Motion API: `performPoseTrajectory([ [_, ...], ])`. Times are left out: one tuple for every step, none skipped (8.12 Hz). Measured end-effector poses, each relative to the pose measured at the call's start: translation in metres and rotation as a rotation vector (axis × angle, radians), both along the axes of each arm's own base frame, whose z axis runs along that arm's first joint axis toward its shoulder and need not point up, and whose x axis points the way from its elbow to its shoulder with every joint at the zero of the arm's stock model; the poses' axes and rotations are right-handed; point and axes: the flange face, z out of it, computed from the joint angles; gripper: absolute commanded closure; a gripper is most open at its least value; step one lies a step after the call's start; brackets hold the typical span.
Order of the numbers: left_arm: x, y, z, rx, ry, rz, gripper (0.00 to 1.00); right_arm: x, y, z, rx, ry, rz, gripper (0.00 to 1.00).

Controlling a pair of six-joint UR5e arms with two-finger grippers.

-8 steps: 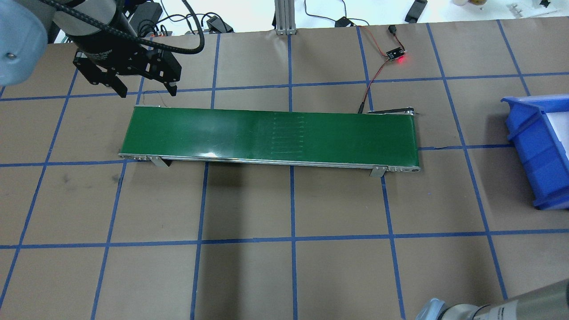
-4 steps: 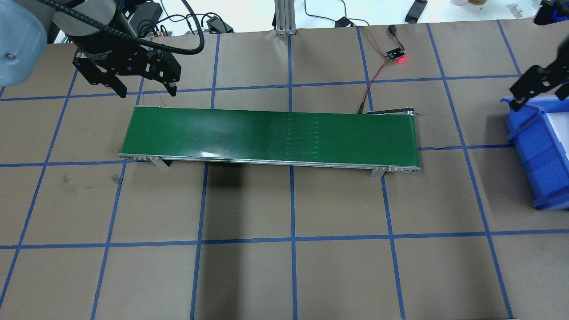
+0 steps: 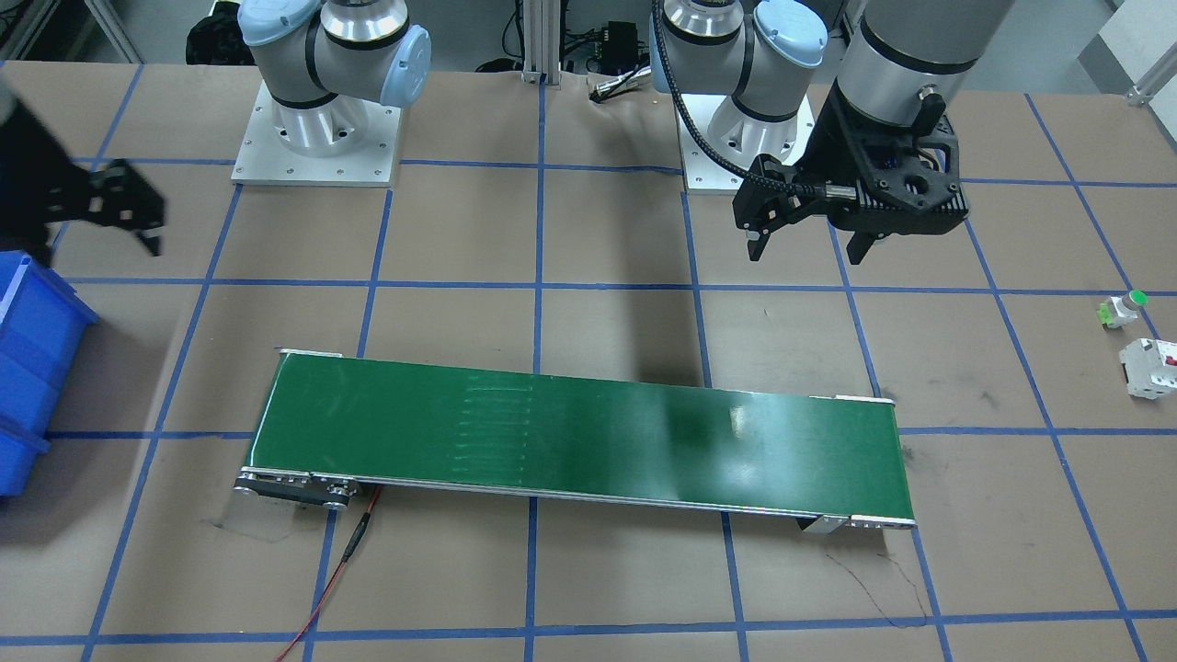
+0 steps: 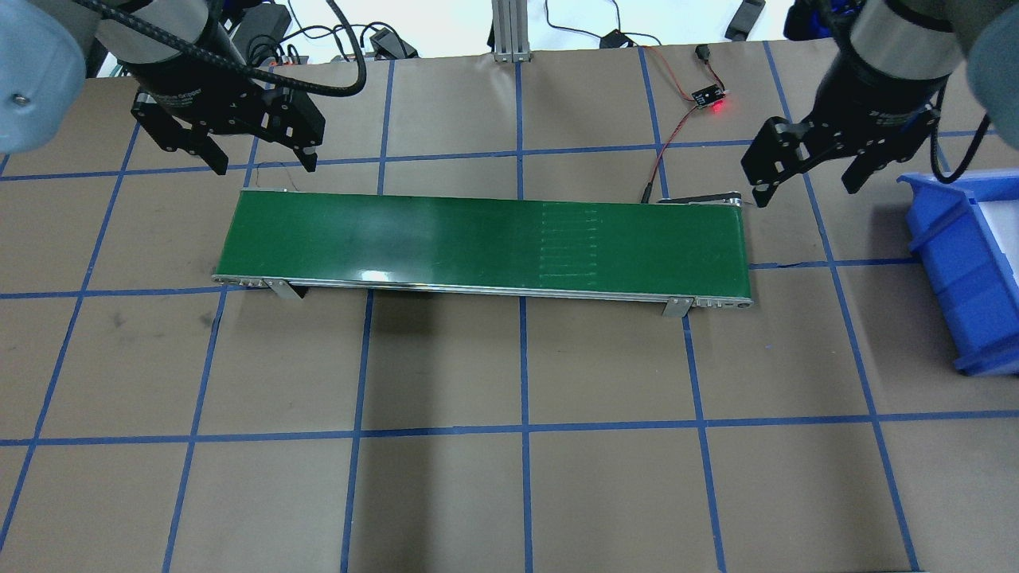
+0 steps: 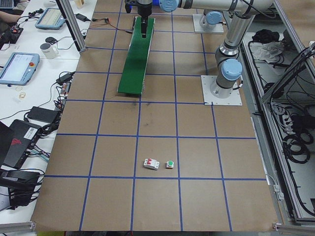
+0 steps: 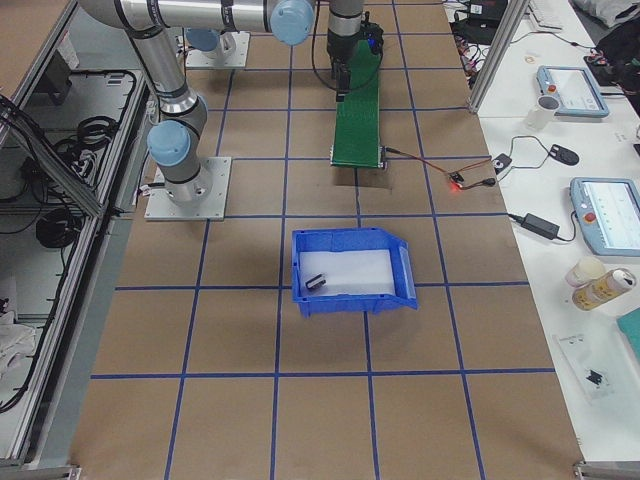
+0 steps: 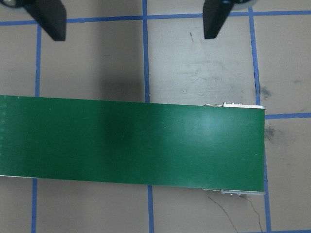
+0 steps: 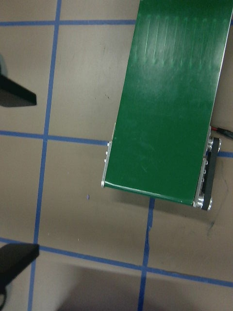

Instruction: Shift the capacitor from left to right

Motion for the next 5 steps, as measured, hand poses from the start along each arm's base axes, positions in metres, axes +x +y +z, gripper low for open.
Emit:
performPoseTrajectory([
  [0.000, 0.000, 0.000, 0.000, 0.000, 0.000, 0.00, 0.026, 0.007, 0.000, 0.005, -0.003, -0.029, 0.00],
  [0.000, 0.000, 0.000, 0.001, 0.000, 0.000, 0.00, 0.043, 0.012, 0.000, 0.009, 0.000, -0.043, 0.00],
  [0.000, 0.000, 0.000, 0.001, 0.000, -0.001, 0.00, 0.053, 0.015, 0.000, 0.009, 0.001, -0.051, 0.00],
  [0.000, 0.000, 0.000, 0.001, -0.001, -0.001, 0.00, 0.057, 0.017, 0.000, 0.008, 0.002, -0.052, 0.00],
  [0.000, 0.000, 0.000, 0.001, -0.001, -0.001, 0.00, 0.058, 0.017, 0.001, 0.007, 0.004, -0.052, 0.00],
])
